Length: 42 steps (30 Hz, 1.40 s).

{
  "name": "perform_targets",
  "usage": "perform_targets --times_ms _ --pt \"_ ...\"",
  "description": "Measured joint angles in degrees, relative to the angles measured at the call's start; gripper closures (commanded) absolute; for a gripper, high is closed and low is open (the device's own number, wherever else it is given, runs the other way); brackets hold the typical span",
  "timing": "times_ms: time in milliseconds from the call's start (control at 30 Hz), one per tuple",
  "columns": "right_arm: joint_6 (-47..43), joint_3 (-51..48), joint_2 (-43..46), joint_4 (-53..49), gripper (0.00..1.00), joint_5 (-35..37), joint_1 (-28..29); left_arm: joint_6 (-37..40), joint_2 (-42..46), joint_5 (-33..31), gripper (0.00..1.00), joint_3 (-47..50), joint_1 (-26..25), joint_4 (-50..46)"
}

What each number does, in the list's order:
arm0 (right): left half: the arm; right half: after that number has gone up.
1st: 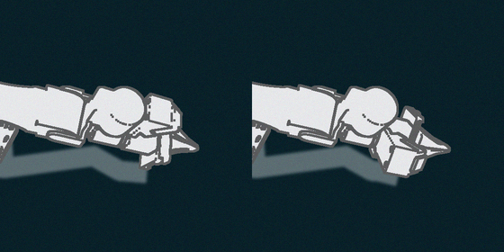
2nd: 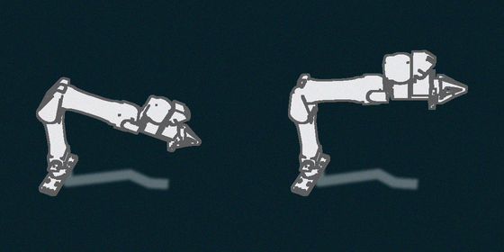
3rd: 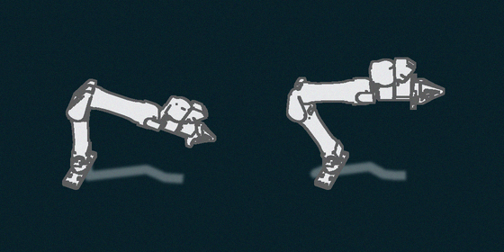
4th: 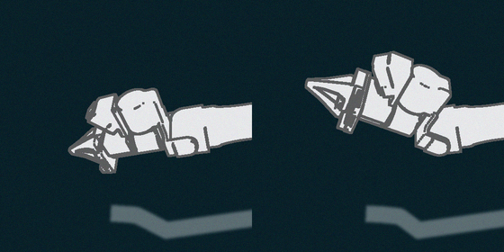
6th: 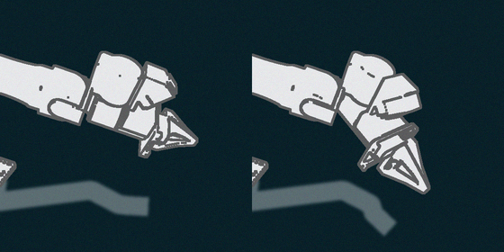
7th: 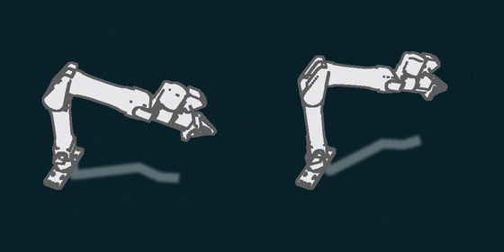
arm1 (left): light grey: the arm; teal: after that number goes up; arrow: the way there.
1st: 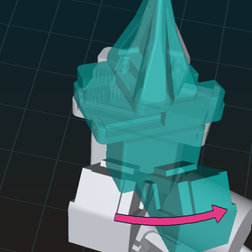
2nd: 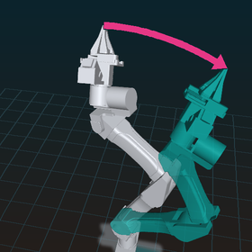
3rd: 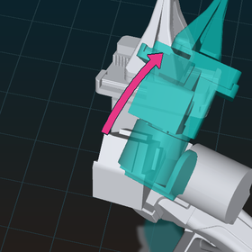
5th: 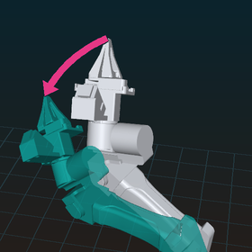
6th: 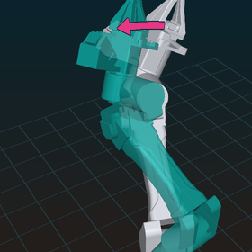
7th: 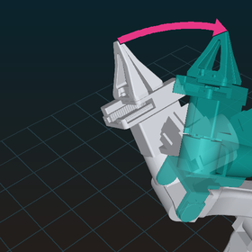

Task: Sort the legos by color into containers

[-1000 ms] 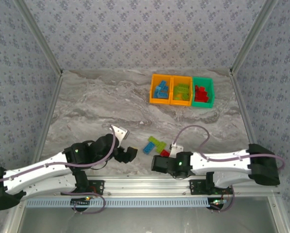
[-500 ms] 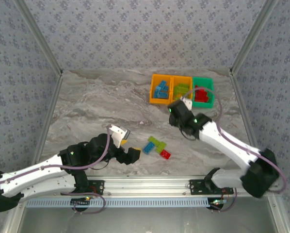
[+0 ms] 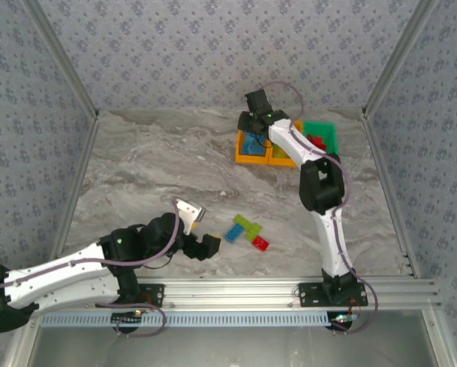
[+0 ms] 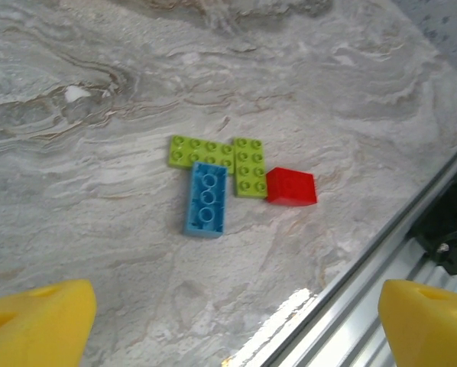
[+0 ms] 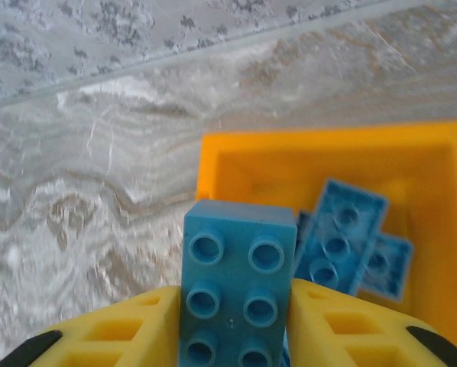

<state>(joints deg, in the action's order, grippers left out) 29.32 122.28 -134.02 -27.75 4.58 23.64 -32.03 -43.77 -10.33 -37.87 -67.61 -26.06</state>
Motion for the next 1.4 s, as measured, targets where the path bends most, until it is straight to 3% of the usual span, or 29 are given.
perform_targets --times_ms 167,400,500,733,867,1000,1167,1400 --pt "0.7 9.4 -7.2 -3.6 0.36 -2.1 -1.5 0.0 -0.3 -1.8 0.04 0.0 0.0 -0.9" --pt "0.2 7.3 -4.3 -8.7 0.36 -3.1 -2.2 0.0 -1.6 -3.2 0.04 0.0 0.0 -0.9" --pt "-0.2 -4.6 5.7 -8.8 0.34 -3.0 -1.8 0.0 -2.1 -3.9 0.04 -0.1 0.0 -0.9" --pt "-1.6 -41.5 47.6 -5.0 0.28 -2.4 1.5 -1.5 -2.0 -6.1 0.04 -0.1 0.0 -1.6" --pt "-3.1 -58.7 70.4 -4.7 0.26 -1.8 6.9 -1.8 -1.4 -6.4 0.04 -0.1 0.0 -2.8" --pt "-2.2 -72.6 83.7 -8.3 0.26 -1.0 13.9 -1.6 -0.9 -6.3 0.04 -0.1 0.0 -2.9" --pt "1.4 -83.7 86.6 -10.9 0.22 -1.4 22.7 -1.6 -1.2 -5.0 0.04 -0.1 0.0 -2.9" --pt "2.7 -86.8 74.0 -6.8 0.19 -0.8 29.6 -3.0 -3.1 -3.4 0.04 0.2 0.0 -2.8"
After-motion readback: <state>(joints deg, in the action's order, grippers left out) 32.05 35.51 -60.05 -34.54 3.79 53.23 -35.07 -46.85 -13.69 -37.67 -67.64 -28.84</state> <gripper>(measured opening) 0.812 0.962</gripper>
